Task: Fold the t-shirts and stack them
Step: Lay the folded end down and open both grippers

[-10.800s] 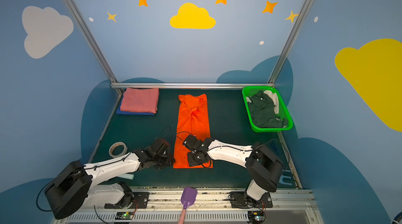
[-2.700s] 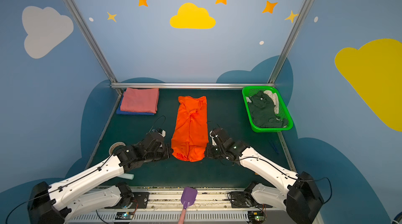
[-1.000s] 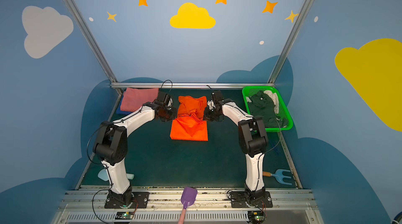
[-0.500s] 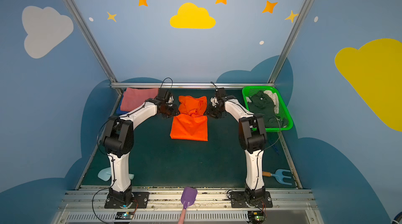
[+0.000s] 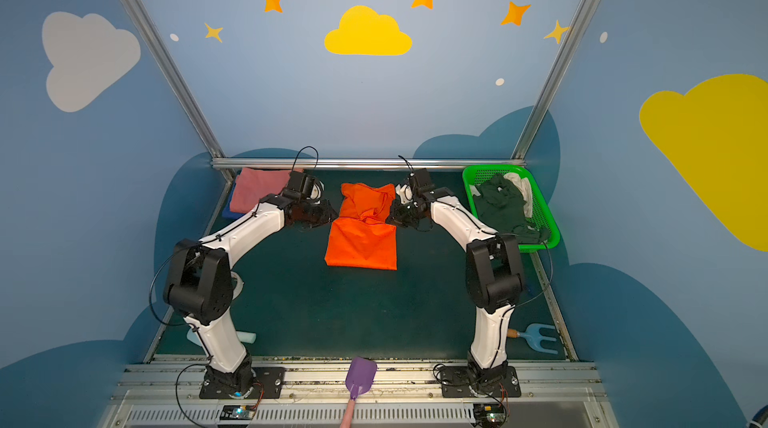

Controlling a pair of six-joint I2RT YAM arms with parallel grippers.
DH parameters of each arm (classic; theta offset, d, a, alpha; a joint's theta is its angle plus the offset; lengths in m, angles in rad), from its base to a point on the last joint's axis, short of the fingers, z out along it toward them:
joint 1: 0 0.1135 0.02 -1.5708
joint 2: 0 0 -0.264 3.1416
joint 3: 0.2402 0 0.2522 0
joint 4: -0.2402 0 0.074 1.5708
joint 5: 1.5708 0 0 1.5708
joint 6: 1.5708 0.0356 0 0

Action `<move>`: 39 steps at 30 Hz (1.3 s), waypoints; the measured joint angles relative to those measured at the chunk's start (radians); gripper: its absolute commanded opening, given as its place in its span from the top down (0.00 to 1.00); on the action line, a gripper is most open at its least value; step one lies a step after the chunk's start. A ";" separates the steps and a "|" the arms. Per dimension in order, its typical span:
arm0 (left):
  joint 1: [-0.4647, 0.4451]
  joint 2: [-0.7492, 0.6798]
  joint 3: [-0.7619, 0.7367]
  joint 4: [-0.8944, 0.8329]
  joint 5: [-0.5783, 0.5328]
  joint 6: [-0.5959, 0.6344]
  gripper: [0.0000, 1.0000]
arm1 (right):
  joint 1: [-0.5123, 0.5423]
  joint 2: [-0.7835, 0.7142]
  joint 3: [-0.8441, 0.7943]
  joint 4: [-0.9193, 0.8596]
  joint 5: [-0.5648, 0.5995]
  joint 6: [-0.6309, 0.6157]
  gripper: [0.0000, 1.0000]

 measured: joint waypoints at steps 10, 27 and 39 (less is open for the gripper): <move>-0.005 0.151 -0.003 0.092 0.107 -0.040 0.88 | 0.009 0.192 0.075 0.034 -0.047 0.019 1.00; 0.066 0.371 0.094 0.193 0.216 -0.068 0.89 | -0.066 0.359 0.151 0.056 -0.072 0.026 1.00; 0.070 0.369 0.096 0.195 0.240 -0.078 0.83 | -0.073 0.345 0.137 0.056 -0.069 0.023 1.00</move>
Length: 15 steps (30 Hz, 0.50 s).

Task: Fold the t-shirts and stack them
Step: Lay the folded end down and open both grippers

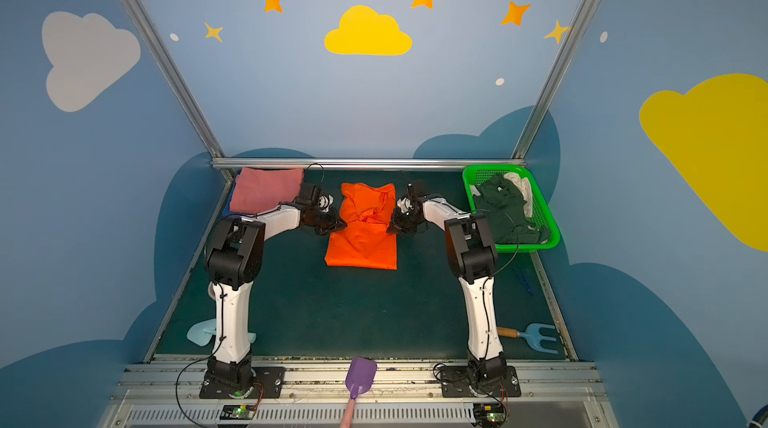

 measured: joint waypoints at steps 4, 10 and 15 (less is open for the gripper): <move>0.000 -0.048 -0.006 -0.023 -0.009 0.011 0.81 | -0.002 -0.071 -0.051 -0.006 0.010 -0.004 1.00; 0.000 -0.273 -0.097 -0.033 -0.042 0.034 0.77 | -0.003 -0.280 -0.169 0.002 0.023 -0.011 0.96; 0.000 -0.467 -0.208 -0.039 -0.078 0.048 0.66 | -0.003 -0.458 -0.304 0.025 0.040 -0.024 0.82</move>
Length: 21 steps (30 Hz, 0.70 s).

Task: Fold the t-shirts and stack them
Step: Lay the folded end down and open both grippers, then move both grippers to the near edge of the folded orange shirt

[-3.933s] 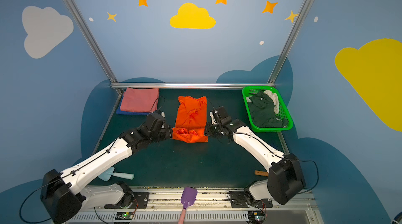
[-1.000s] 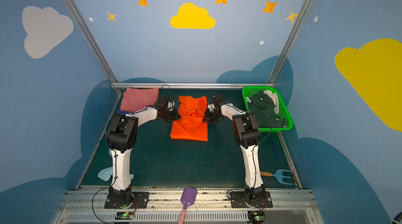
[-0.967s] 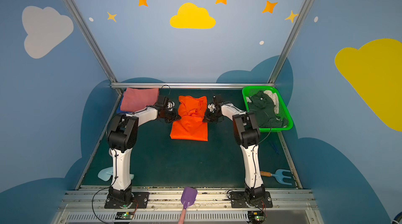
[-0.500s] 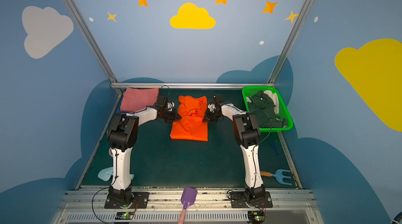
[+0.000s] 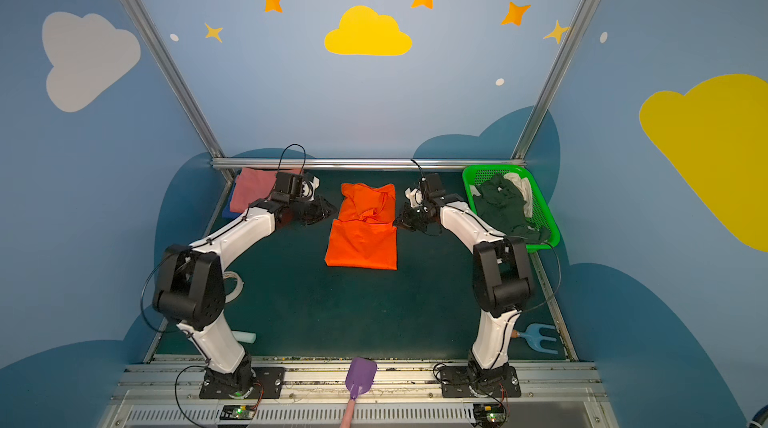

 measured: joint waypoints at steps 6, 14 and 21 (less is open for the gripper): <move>-0.002 -0.153 -0.174 -0.048 -0.059 -0.013 0.45 | 0.001 -0.138 -0.183 0.011 0.039 0.000 0.57; -0.019 -0.229 -0.395 -0.049 -0.084 -0.064 0.36 | 0.012 -0.227 -0.389 0.045 0.093 0.025 0.45; -0.035 -0.148 -0.452 0.026 -0.074 -0.103 0.36 | 0.048 -0.183 -0.429 0.108 0.109 0.056 0.42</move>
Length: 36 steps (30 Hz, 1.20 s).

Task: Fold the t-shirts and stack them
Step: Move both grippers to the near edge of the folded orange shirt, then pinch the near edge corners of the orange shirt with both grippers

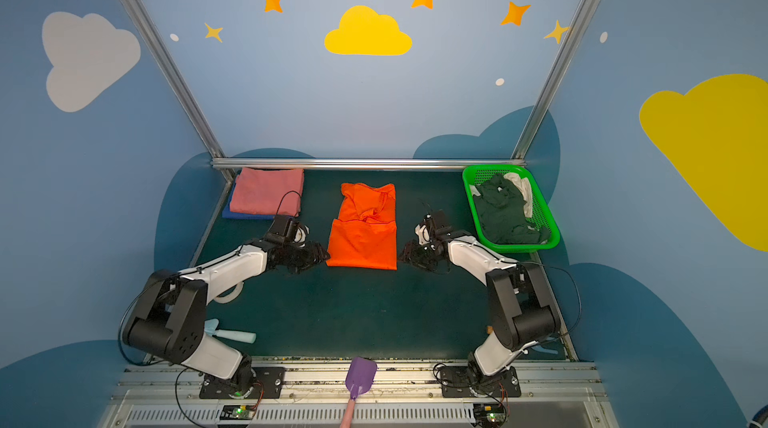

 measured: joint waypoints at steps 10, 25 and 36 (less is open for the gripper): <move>-0.014 0.115 -0.007 0.122 0.050 -0.050 0.53 | 0.056 0.137 0.037 0.068 0.003 0.034 0.41; -0.032 0.146 -0.007 0.154 0.058 -0.071 0.77 | 0.093 0.177 0.068 0.113 0.010 0.074 0.47; -0.042 0.146 -0.007 0.145 0.056 -0.071 0.90 | 0.106 0.171 0.068 0.108 0.051 0.078 0.44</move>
